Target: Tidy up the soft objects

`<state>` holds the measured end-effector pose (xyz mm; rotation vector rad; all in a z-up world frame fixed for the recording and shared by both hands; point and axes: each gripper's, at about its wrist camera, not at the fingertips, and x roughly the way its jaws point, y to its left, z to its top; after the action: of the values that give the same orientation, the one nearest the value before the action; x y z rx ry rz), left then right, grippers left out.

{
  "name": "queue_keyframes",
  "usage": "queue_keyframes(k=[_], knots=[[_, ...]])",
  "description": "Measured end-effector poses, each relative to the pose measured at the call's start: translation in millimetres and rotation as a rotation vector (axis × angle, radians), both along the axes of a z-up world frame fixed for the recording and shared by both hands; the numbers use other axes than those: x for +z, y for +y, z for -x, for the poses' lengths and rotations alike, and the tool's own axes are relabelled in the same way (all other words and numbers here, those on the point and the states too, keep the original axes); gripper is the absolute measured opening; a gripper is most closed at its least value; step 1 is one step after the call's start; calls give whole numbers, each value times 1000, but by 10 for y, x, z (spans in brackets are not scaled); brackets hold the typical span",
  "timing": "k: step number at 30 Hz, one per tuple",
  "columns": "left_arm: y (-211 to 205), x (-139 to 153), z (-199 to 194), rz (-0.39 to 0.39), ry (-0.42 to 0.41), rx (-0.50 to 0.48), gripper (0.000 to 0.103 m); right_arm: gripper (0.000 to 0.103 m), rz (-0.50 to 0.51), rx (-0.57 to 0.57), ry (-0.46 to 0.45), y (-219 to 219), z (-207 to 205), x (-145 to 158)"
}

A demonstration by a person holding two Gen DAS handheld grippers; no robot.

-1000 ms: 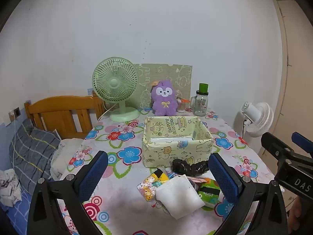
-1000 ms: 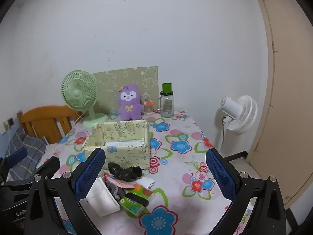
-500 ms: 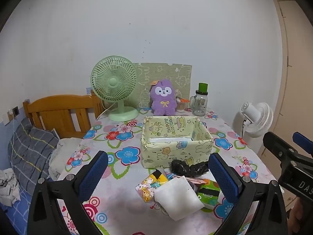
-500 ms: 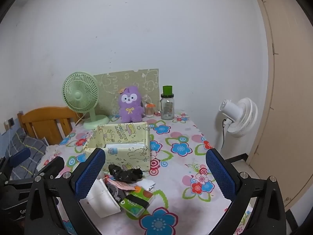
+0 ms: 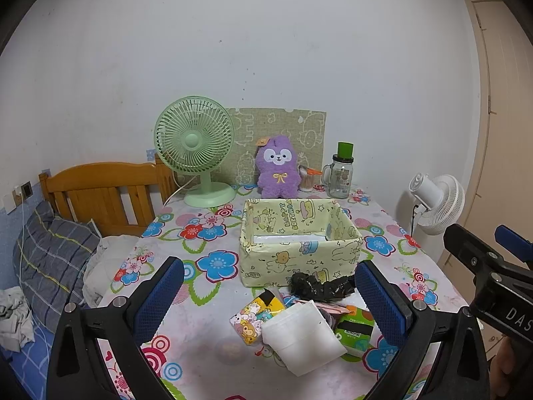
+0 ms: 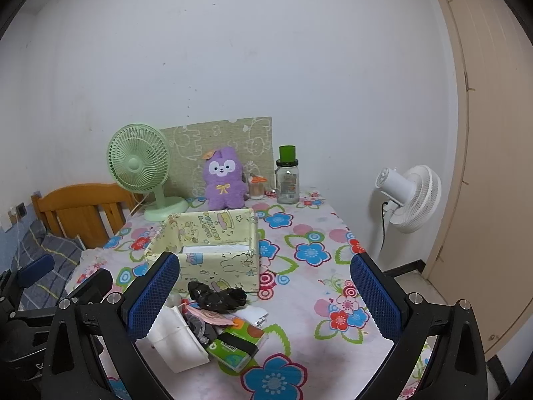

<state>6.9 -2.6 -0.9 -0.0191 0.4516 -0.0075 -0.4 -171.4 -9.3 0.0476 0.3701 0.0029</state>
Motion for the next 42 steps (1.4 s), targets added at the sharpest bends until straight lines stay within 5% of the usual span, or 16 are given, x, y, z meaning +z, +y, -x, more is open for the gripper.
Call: queue_keyframes(k=[42], knots=[[-1, 45, 9, 5, -3, -3, 103, 103, -8, 10, -4, 14, 9, 55]])
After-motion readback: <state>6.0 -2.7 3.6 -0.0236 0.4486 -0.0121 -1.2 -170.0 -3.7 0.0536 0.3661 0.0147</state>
